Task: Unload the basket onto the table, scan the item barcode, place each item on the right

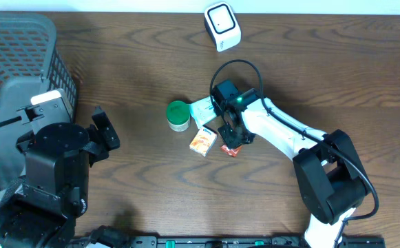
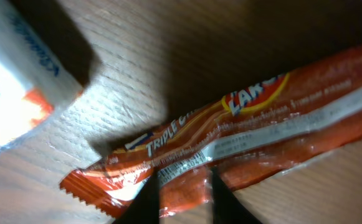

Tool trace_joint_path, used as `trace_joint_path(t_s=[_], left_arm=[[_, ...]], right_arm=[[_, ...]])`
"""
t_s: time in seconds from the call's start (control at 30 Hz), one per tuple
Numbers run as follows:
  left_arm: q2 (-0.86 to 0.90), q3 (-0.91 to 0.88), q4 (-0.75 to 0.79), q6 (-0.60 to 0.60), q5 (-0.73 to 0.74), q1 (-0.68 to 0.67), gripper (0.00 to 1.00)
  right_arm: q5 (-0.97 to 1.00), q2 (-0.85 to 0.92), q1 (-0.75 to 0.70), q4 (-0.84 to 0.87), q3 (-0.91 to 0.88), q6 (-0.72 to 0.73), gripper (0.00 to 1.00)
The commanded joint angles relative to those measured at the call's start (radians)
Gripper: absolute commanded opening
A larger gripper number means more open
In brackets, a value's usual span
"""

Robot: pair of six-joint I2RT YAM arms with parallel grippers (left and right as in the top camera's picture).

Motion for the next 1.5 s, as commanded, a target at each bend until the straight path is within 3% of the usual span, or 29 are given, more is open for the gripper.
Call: trace_joint_path(t_s=[0.0,0.13,0.23,0.33,0.47,0.53,0.67,0.77,1.2,1.33,1.47], left_arm=[[0.0,-0.005,0.0,-0.002,-0.023,0.004,0.98],[0.0,-0.005,0.0,-0.002,-0.023,0.004,0.98],[0.0,-0.005,0.0,-0.002,-0.023,0.004,0.98],[0.0,-0.005,0.0,-0.002,-0.023,0.004,0.98],[0.0,-0.005,0.0,-0.002,-0.023,0.004,0.98],[0.0,-0.005,0.0,-0.002,-0.023,0.004,0.98],[0.0,-0.005,0.0,-0.002,-0.023,0.004,0.98],[0.0,-0.005,0.0,-0.002,-0.023,0.004,0.98],[0.0,-0.005,0.0,-0.002,-0.023,0.004,0.98],[0.0,-0.005,0.0,-0.002,-0.023,0.004,0.98],[0.0,-0.005,0.0,-0.002,-0.023,0.004,0.98]], right_arm=[[0.008,0.002,-0.006,0.013,-0.005,-0.016,0.39],[0.005,0.002,-0.006,0.022,-0.007,-0.016,0.5],[0.005,0.002,-0.006,0.029,-0.01,-0.016,0.51],[0.005,0.002,-0.006,0.04,-0.01,-0.016,0.67],[0.005,0.002,-0.006,0.045,-0.01,-0.016,0.77],[-0.01,0.002,-0.006,0.039,-0.009,-0.016,0.72],[-0.074,0.002,-0.005,0.005,-0.002,-0.016,0.46],[-0.088,0.002,-0.005,-0.009,-0.002,-0.021,0.38],[-0.086,0.002,-0.005,0.069,-0.063,-0.094,0.26],[-0.085,0.002,-0.005,0.077,-0.084,-0.095,0.27],[-0.08,0.002,-0.005,0.09,-0.084,-0.107,0.55]])
